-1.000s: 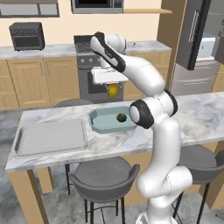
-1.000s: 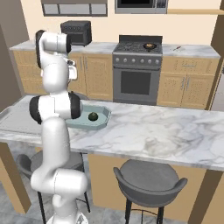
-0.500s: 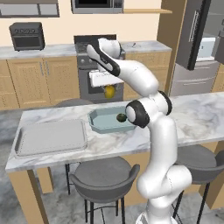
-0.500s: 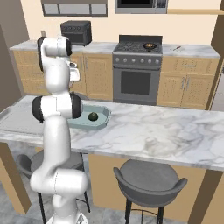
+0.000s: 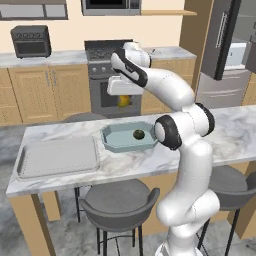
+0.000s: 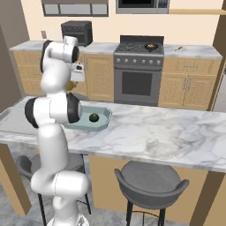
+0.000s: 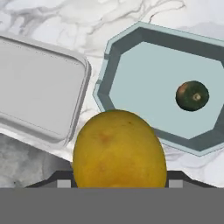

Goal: Place the cold items (lemon and squash) from the fridge in one tupperware on the dining counter. Place the warm items (hot dog and kebab skewer) in the stove area in another tupperware.

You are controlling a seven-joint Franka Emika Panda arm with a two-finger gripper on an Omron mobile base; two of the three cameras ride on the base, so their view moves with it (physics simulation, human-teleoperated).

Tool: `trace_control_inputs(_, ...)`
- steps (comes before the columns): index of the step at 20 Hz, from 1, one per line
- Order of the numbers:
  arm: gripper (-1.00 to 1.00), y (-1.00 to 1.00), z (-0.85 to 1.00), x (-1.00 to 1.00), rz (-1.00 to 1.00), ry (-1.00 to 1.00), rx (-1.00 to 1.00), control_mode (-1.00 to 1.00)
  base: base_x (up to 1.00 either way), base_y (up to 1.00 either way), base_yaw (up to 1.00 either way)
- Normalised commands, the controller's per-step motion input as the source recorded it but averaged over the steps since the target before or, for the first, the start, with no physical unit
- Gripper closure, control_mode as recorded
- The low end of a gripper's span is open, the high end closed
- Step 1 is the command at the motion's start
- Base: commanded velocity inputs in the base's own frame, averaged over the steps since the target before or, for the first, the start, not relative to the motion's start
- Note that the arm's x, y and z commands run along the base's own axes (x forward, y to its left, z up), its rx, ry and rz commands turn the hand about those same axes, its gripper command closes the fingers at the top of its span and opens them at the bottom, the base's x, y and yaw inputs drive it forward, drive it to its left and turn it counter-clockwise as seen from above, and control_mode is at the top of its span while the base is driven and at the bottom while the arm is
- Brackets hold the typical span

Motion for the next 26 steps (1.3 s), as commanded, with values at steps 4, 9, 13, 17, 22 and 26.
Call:
trace_control_inputs(4,1.0,-0.06,-0.21,-0.01,0.0,-0.19,0.1,-1.0,0.0,0.0,0.0)
trace_control_inputs(9,1.0,0.0,-0.33,0.34,0.0,0.4,-0.1,-1.0,0.0,0.0,0.0)
trace_control_inputs(13,1.0,0.0,-0.4,0.36,0.0,0.24,-0.01,-1.0,0.0,0.0,0.0)
trace_control_inputs(17,1.0,-0.01,-0.46,0.37,0.0,0.08,0.0,-1.0,0.0,0.0,0.0)
trace_control_inputs(22,1.0,0.0,-0.51,0.23,0.0,0.01,-0.02,-1.0,0.0,0.0,0.0)
trace_control_inputs(26,1.0,0.0,-0.45,0.12,0.0,0.0,-0.06,-1.0,0.0,0.0,0.0)
